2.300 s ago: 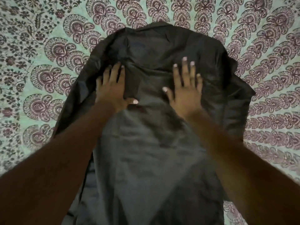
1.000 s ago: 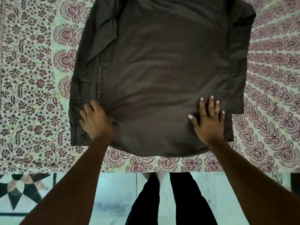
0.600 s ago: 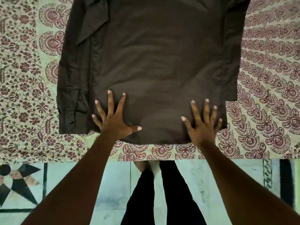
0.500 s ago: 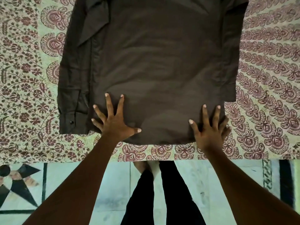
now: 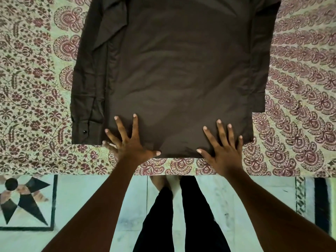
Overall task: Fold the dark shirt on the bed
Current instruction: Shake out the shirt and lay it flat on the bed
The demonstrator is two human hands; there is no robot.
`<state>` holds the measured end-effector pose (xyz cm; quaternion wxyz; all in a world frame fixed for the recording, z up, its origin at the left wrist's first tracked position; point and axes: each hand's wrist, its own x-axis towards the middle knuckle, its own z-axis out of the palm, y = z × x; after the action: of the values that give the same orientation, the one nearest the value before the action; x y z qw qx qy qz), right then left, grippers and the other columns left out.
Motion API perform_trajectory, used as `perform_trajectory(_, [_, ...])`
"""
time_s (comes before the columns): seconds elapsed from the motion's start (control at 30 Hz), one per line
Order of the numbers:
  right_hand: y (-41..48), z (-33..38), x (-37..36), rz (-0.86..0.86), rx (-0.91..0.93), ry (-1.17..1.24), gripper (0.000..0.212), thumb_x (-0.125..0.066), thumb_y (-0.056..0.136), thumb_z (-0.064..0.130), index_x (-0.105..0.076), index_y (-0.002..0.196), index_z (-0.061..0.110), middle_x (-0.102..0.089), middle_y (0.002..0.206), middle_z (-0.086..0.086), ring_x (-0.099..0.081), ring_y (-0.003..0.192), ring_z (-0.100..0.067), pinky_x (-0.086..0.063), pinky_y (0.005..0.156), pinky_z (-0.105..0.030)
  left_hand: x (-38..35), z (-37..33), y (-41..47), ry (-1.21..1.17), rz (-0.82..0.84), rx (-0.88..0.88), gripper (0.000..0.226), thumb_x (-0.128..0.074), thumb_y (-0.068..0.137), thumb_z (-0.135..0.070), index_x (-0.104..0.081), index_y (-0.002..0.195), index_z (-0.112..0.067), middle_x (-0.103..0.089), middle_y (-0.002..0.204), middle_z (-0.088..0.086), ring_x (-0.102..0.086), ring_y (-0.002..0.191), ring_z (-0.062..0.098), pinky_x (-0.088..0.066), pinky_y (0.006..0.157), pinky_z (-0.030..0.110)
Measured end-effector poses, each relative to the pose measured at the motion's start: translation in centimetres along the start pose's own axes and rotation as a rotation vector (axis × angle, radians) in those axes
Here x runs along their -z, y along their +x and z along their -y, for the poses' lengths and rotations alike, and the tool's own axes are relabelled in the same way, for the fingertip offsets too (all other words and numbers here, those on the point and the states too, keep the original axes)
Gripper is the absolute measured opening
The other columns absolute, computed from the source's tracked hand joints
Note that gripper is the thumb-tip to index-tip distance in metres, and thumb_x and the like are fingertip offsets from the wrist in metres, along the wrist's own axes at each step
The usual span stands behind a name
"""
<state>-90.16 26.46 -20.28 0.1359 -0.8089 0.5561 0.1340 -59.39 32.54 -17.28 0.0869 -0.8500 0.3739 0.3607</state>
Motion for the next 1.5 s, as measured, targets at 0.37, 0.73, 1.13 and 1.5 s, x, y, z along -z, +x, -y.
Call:
perform_trajectory(0.37, [6.7, 2.5, 2.2, -0.048, 0.212, 0.044, 0.072, -0.04, 0.094, 0.075, -0.016, 0.158, 0.055, 0.007, 0.174, 0.003, -0.001, 0.16, -0.036, -0.022, 0.122, -0.064, 0.2, -4.1, 2.5, -0.026, 0.009, -0.093, 0.147, -0.084, 0.05, -0.079, 0.024, 0.148, -0.061, 0.047, 0.157, -0.014, 0.034, 0.147, 0.051, -0.002, 0.114, 0.081])
perform_trajectory(0.73, [7.0, -3.2, 3.5, -0.147, 0.049, 0.05, 0.07, -0.04, 0.102, 0.06, -0.025, 0.163, 0.028, -0.004, 0.174, -0.01, -0.007, 0.16, -0.036, -0.015, 0.126, -0.055, -1.0, -12.7, 0.7, 0.138, -0.071, -0.556, 0.137, -0.081, 0.064, -0.069, 0.004, 0.163, -0.028, 0.025, 0.169, -0.009, 0.014, 0.158, 0.033, -0.015, 0.122, 0.067])
perform_trajectory(1.13, [17.9, -11.0, 7.2, -0.082, 0.422, -0.07, 0.063, -0.035, 0.104, 0.057, -0.025, 0.162, 0.036, -0.011, 0.173, -0.01, -0.016, 0.158, -0.034, -0.018, 0.124, -0.062, -1.7, -22.6, 0.5, 0.155, -0.235, -0.329, 0.104, -0.073, 0.071, -0.058, -0.025, 0.157, -0.025, -0.021, 0.161, 0.009, -0.023, 0.148, 0.036, -0.03, 0.114, 0.063])
perform_trajectory(1.5, [23.1, -17.9, 10.0, -0.07, 0.285, 0.005, 0.06, -0.032, 0.103, 0.062, -0.031, 0.159, 0.041, -0.016, 0.172, -0.011, -0.02, 0.157, -0.039, -0.021, 0.123, -0.063, 1.4, -31.8, 4.9, 0.308, -0.142, -0.414, 0.123, -0.087, 0.067, -0.049, -0.011, 0.161, -0.029, -0.009, 0.166, 0.005, -0.019, 0.151, 0.033, -0.035, 0.11, 0.059])
